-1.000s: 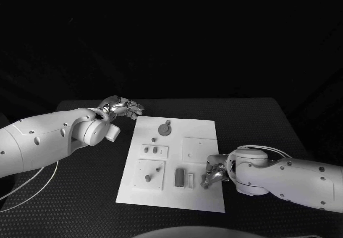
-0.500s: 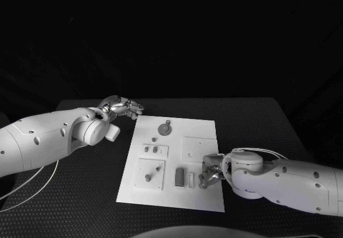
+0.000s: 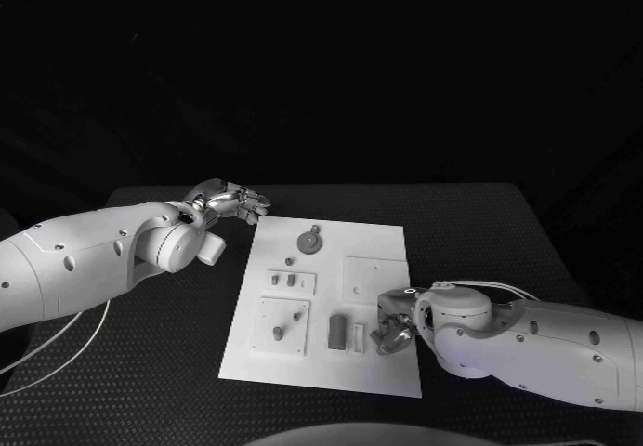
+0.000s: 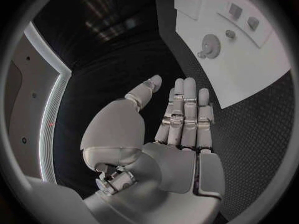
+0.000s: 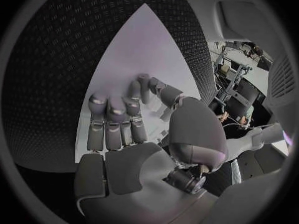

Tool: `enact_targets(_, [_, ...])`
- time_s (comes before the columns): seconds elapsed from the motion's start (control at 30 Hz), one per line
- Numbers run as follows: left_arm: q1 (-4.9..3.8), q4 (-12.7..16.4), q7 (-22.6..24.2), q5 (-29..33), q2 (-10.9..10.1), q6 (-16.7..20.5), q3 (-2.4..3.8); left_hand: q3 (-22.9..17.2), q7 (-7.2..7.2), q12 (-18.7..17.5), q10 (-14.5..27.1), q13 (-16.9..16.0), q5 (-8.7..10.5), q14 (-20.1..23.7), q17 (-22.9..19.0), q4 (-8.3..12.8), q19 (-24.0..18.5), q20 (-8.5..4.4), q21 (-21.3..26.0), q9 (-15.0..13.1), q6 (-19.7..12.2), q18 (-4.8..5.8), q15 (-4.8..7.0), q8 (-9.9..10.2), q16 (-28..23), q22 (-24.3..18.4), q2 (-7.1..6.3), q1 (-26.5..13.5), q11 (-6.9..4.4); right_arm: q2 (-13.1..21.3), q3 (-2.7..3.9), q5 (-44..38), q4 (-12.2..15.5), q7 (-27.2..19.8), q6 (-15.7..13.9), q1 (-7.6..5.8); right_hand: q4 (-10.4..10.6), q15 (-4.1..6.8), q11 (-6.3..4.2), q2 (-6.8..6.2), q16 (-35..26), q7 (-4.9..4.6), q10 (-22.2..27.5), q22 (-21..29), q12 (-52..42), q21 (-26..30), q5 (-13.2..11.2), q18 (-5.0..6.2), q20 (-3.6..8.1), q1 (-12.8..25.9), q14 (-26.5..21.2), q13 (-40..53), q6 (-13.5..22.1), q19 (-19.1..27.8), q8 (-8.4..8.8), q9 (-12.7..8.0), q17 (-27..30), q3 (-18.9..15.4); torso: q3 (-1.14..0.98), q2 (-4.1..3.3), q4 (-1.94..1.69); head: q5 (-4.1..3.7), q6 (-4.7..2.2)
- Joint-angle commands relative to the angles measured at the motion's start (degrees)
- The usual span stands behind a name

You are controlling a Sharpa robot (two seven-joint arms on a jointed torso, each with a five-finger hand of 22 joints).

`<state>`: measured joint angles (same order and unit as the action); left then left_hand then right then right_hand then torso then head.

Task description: Assemble the parts on the task board

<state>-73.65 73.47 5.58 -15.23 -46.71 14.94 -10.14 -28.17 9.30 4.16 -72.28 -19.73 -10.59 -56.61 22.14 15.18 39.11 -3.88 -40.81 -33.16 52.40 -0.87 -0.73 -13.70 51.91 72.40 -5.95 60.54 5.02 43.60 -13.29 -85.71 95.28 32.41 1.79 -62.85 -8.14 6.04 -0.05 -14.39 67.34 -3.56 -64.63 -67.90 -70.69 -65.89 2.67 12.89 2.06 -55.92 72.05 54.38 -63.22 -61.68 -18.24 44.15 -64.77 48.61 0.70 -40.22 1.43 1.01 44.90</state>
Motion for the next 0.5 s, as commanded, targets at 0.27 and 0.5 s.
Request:
enact_targets(0.27, [-0.04, 0.18, 0.05, -0.39, 0.05, -0.8, 0.03, 0.0, -0.04, 0.06, 0.46, -0.06, -0.07, -0.06, 0.1, -0.31, 0.26, -0.88, 0.25, 0.09, -0.56, 0.79, -0.18, -0.23, -0.31, 0.11, 0.22, -0.28, -0.01, 1.41, -0.54, 5.09, -0.89, 1.27, -1.74, 0.69, -2.23, -0.37, 0.03, 6.02, -0.01, -2.78, -0.81, -0.03, -0.07, -0.49, 1.7, 2.11, -0.75, -1.12, 0.66, -0.1, 2.84, -0.26, 11.22, -5.3, -0.1, 5.48, -0.08, -0.03, 0.02, 0.22, 0.06])
enact_targets(0.5, [-0.04, 0.19, -0.02, -0.43, 0.07, -0.86, 0.03, 0.0, -0.04, 0.06, 0.46, -0.06, -0.08, -0.06, 0.11, -0.31, 0.26, -0.88, 0.25, 0.09, -0.56, 0.78, -0.18, -0.22, -0.31, 0.11, 0.22, -0.27, -0.01, 2.63, -0.15, 6.41, 0.29, 0.94, -3.49, 0.44, -3.34, -0.11, -0.36, 6.42, 0.22, -2.33, -1.48, -0.05, -0.27, -0.94, 4.81, 2.11, -0.73, -0.04, 1.18, -0.15, 1.43, -0.83, 10.44, -5.7, -0.15, 6.34, -0.02, -0.01, 0.0, 0.28, -0.1])
